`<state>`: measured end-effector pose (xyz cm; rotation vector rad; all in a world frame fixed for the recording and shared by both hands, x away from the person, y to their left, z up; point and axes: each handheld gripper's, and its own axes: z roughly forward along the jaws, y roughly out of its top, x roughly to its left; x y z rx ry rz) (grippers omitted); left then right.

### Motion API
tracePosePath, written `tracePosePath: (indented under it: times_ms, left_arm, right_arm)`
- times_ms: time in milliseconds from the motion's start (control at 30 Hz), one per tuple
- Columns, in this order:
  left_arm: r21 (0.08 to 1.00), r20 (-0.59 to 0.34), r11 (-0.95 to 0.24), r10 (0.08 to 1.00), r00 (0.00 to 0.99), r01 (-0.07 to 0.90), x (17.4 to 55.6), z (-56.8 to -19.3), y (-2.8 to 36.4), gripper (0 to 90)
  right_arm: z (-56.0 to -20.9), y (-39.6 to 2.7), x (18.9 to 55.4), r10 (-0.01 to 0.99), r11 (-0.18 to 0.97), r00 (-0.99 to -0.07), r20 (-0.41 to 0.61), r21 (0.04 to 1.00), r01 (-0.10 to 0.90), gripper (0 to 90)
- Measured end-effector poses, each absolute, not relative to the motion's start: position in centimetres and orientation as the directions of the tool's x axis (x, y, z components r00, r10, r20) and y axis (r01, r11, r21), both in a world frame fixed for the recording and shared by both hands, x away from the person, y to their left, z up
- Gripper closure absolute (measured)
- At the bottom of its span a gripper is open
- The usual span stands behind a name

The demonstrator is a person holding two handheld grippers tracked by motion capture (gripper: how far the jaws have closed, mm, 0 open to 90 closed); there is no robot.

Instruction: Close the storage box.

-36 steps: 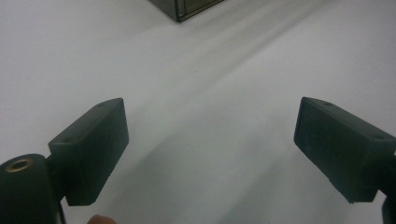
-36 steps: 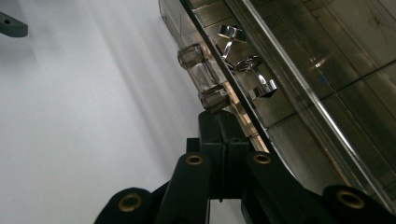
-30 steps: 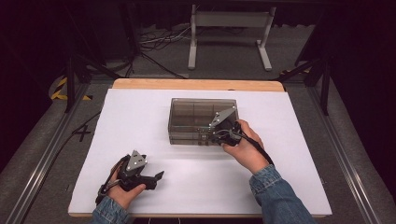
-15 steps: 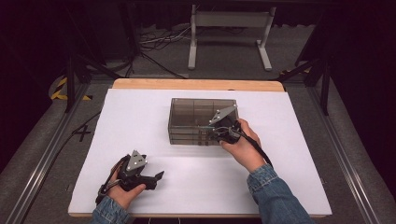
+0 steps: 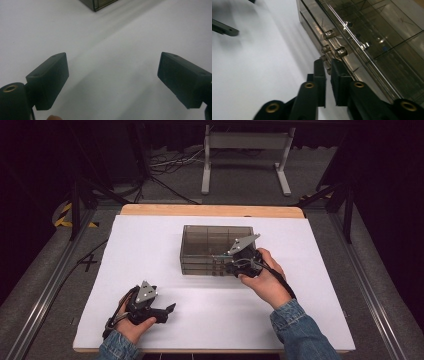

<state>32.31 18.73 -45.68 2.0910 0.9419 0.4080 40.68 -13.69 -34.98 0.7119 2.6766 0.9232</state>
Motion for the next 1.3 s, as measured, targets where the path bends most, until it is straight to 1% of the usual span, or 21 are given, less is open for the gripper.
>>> tracePosePath:
  times_ms: [267,400,533,600,667,900,1300]
  left_arm:
    - [0.771,-0.023,-0.416,0.739,0.673,0.482,32.3,-45.7,18.8,11.0]
    - [0.772,-0.019,-0.417,0.739,0.673,0.479,32.3,-45.6,18.8,11.0]
    - [0.771,-0.036,-0.405,0.743,0.669,0.491,32.3,-45.6,18.8,11.0]
    - [0.774,-0.020,-0.411,0.745,0.667,0.482,32.4,-45.6,18.9,11.0]
    - [0.774,-0.024,-0.409,0.744,0.668,0.483,32.4,-45.6,18.9,11.0]
    - [0.775,-0.029,-0.403,0.747,0.664,0.487,32.4,-45.6,18.9,10.9]
    - [0.773,-0.024,-0.408,0.746,0.665,0.486,32.4,-45.6,19.0,10.9]
  right_arm:
    - [-34.1,-15.0,39.5,0.488,0.646,-0.872,0.034,0.658,0.387,61.9]
    - [-33.8,-15.6,39.1,0.487,0.638,-0.872,0.046,0.664,0.391,57.4]
    - [-33.7,-16.4,38.5,0.497,0.620,-0.866,0.049,0.679,0.394,56.0]
    - [-33.7,-16.9,38.2,0.506,0.607,-0.861,0.055,0.686,0.401,55.2]
    - [-33.7,-17.3,38.1,0.514,0.598,-0.856,0.056,0.693,0.404,54.6]
    - [-33.5,-18.9,37.6,0.517,0.602,-0.855,0.036,0.695,0.393,51.2]
    - [-34.6,-21.8,36.8,0.555,0.583,-0.831,0.030,0.699,0.414,48.7]
